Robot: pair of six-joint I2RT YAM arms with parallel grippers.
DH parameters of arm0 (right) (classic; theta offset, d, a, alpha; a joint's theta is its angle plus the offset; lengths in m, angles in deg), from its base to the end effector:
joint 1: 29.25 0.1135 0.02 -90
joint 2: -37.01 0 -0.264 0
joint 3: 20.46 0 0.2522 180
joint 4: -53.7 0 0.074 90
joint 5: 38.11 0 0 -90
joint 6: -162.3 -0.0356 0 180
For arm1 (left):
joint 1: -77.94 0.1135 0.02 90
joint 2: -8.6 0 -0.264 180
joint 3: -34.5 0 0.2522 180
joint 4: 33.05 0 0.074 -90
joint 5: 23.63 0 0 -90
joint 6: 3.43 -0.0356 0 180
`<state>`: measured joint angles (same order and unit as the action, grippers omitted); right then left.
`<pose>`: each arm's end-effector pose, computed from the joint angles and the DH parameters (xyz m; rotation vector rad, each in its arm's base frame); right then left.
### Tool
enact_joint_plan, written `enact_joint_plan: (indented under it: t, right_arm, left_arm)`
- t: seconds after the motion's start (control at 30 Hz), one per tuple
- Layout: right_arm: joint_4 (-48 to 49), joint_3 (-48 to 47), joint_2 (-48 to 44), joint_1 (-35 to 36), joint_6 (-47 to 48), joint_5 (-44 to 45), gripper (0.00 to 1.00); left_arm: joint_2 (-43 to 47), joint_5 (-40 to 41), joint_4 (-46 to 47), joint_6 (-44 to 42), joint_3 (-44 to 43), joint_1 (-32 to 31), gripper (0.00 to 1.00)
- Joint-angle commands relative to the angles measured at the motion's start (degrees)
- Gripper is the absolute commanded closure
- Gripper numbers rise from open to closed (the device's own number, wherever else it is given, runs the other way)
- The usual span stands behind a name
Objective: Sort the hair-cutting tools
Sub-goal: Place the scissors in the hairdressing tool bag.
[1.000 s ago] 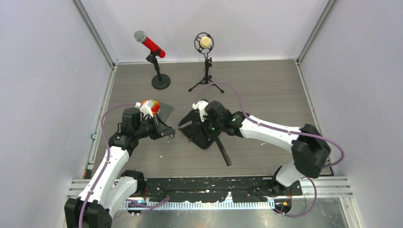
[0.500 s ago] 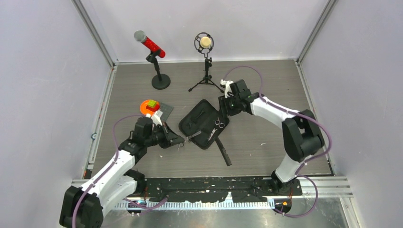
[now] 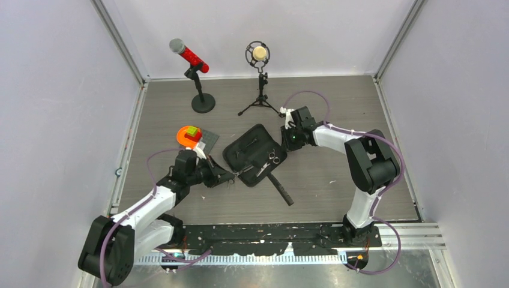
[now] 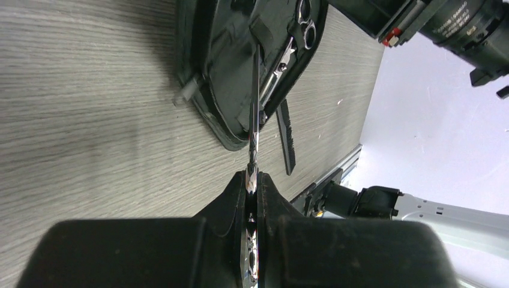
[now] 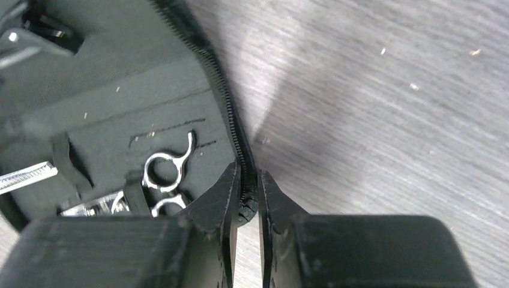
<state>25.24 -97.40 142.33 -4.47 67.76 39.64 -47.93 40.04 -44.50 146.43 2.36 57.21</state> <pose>0.3338 0.1624 0.1572 -0.5379 2.5415 0.4652 0.1721 -0.0820 0.1676 -0.5365 2.3718 -1.2291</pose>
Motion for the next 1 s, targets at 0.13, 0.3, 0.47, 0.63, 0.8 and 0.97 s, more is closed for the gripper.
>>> enact_joint_plan:
  t: [0.13, 0.3, 0.47, 0.63, 0.8, 0.97]
  right_arm:
    - [4.9, 10.2, -8.8, 0.8, -4.8, -1.8, 0.94]
    - [6.8, 13.9, -10.8, 1.1, -5.9, -1.6, 0.95]
    - [7.7, 14.5, -10.5, 1.2, -5.2, -1.8, 0.95]
    - [8.6, 14.8, -10.7, 1.2, -4.1, -2.4, 0.95]
    - [9.5, 15.6, -11.6, 1.2, -3.2, -2.7, 0.95]
    - [9.9, 15.8, -12.0, 1.2, -2.6, -3.1, 0.95]
  left_arm:
    - [-1.8, 1.6, 5.6, 0.3, -0.2, -0.3, 1.0]
    - [0.1, 2.1, 3.2, -2.3, -0.2, 2.1, 1.0]
    - [0.8, -1.8, 0.5, -8.1, -2.0, 9.0, 1.0]
    - [-4.0, -10.2, -0.8, -12.0, -6.9, 11.1, 1.0]
    - [-4.9, -13.8, -4.1, -14.4, -8.1, 11.4, 1.0]
    - [-6.3, -13.3, -7.5, -16.7, -8.2, 11.4, 1.0]
